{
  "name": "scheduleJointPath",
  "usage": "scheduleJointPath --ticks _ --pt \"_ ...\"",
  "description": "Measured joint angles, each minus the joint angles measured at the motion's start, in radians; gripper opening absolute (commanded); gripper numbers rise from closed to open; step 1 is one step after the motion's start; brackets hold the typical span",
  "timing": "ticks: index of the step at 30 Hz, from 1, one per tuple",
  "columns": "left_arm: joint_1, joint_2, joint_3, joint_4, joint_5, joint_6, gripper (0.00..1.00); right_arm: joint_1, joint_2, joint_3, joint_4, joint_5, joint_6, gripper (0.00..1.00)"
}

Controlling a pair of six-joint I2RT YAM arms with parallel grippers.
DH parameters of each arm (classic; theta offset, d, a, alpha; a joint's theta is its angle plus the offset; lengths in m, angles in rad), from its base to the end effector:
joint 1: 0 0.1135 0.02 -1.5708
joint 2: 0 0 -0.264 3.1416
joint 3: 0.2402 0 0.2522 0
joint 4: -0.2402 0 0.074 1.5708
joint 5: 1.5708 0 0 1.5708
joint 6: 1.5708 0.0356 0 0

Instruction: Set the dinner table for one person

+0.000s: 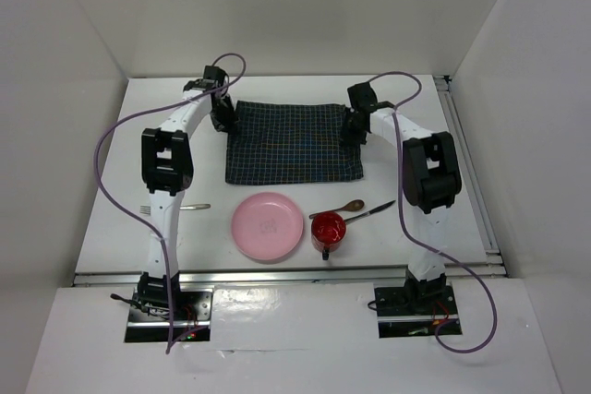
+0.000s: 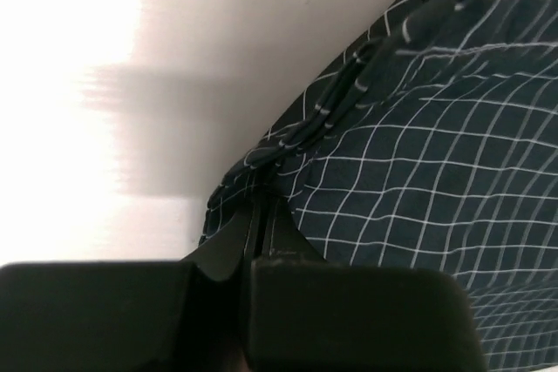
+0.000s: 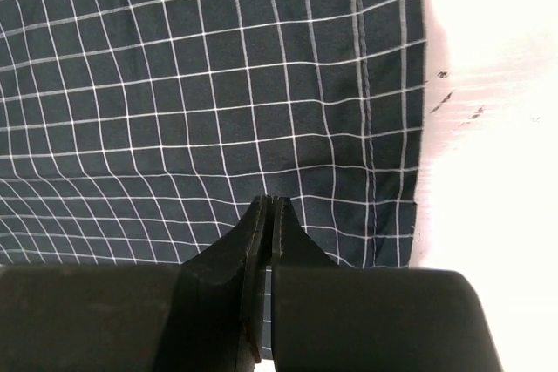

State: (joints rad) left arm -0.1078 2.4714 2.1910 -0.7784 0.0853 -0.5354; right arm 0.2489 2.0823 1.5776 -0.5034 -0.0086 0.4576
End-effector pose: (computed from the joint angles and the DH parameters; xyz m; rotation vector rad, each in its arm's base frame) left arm 0.5291 -0.0603 0.1719 -0.5360 2.6090 -0.3282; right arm 0.4371 0.1114 0.1851 0.2680 2.5896 0.2708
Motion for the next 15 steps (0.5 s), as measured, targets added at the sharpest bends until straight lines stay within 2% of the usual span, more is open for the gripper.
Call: scheduleJointPath --ticks 10,11,15 --pt "0.014 -0.023 0.028 -0.008 0.065 -0.022 0.00 0.000 0.005 0.000 -0.002 -0.050 -0.010 0.01" --pt "0.015 -0.048 0.026 -0.014 0.057 -0.020 0.06 0.000 0.002 0.000 -0.006 -0.050 -0.010 0.03" --pt "0.015 -0.252 -0.034 -0.013 0.007 -0.012 0.18 0.003 -0.070 0.001 -0.037 -0.032 -0.005 0.33"
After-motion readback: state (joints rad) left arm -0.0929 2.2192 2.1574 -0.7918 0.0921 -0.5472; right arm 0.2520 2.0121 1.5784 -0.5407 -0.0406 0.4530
